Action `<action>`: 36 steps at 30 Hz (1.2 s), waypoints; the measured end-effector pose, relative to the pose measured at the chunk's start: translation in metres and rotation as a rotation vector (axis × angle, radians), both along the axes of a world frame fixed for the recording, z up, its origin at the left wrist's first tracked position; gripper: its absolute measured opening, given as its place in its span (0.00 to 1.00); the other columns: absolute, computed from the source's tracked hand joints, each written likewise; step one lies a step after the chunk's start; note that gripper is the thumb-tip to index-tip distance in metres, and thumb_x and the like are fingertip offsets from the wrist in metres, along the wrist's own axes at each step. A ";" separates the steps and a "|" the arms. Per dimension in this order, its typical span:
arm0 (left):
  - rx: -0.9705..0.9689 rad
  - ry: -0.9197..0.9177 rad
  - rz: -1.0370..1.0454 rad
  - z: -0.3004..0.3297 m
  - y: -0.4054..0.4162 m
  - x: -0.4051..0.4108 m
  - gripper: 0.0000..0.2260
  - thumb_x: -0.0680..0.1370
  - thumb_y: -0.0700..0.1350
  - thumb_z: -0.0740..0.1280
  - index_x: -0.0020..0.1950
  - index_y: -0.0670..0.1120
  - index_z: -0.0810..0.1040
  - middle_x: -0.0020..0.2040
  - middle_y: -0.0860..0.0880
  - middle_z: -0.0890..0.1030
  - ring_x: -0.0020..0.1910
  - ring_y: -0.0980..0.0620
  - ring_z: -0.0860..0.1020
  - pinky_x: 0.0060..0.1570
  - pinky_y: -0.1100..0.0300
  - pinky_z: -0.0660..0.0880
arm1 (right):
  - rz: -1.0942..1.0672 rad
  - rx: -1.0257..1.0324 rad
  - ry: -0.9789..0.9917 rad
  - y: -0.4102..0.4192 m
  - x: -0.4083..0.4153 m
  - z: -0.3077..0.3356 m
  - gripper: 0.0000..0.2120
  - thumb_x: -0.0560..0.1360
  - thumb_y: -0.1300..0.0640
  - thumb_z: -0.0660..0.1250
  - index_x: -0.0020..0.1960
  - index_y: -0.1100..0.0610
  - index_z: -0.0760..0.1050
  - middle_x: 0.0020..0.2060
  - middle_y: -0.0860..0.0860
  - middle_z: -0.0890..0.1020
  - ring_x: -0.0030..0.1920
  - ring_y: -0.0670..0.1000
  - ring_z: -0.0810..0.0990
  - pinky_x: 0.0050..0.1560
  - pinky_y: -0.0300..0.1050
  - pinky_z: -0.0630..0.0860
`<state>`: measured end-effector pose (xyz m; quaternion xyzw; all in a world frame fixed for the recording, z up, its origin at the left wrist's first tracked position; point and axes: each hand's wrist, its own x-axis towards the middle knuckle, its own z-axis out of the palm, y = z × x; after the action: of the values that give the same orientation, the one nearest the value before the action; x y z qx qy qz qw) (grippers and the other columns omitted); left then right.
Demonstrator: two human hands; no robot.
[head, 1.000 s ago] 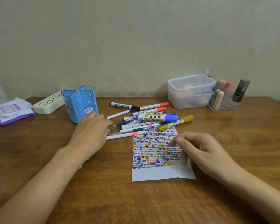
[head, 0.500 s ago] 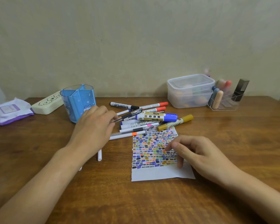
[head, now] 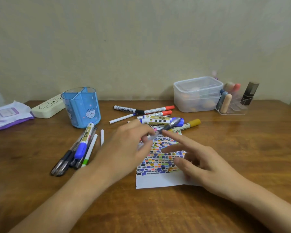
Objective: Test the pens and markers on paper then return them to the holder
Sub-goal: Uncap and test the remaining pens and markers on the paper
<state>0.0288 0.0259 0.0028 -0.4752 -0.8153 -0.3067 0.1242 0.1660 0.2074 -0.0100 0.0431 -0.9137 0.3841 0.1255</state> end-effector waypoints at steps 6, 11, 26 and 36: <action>-0.048 -0.045 -0.083 -0.010 0.009 0.019 0.08 0.79 0.51 0.67 0.58 0.58 0.77 0.43 0.59 0.73 0.42 0.60 0.73 0.39 0.63 0.71 | -0.063 0.037 0.042 0.005 0.000 -0.006 0.28 0.80 0.52 0.66 0.70 0.24 0.64 0.36 0.51 0.82 0.33 0.50 0.76 0.36 0.40 0.73; -0.061 -0.133 -0.108 -0.008 0.008 0.017 0.15 0.80 0.62 0.58 0.58 0.59 0.79 0.43 0.59 0.75 0.45 0.58 0.75 0.40 0.60 0.73 | -0.147 0.039 0.034 0.004 -0.003 -0.007 0.24 0.78 0.58 0.70 0.67 0.35 0.73 0.44 0.29 0.82 0.33 0.49 0.77 0.37 0.32 0.70; -0.167 0.021 -0.243 -0.015 0.012 0.020 0.17 0.81 0.60 0.55 0.65 0.55 0.73 0.57 0.59 0.73 0.57 0.59 0.71 0.53 0.60 0.70 | -0.039 -0.568 0.011 -0.006 0.001 0.004 0.06 0.80 0.50 0.63 0.49 0.52 0.74 0.31 0.53 0.79 0.29 0.53 0.74 0.32 0.46 0.69; -0.097 0.047 -0.236 -0.013 0.011 0.019 0.18 0.83 0.62 0.49 0.47 0.56 0.73 0.39 0.58 0.74 0.40 0.56 0.72 0.36 0.53 0.71 | -0.020 -0.478 -0.082 -0.003 -0.002 0.006 0.18 0.81 0.47 0.62 0.42 0.58 0.79 0.36 0.54 0.84 0.33 0.51 0.78 0.36 0.48 0.73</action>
<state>0.0480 0.0372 -0.0103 -0.5804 -0.7644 -0.2682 0.0830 0.1643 0.2040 -0.0039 -0.0124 -0.8016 0.5896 0.0985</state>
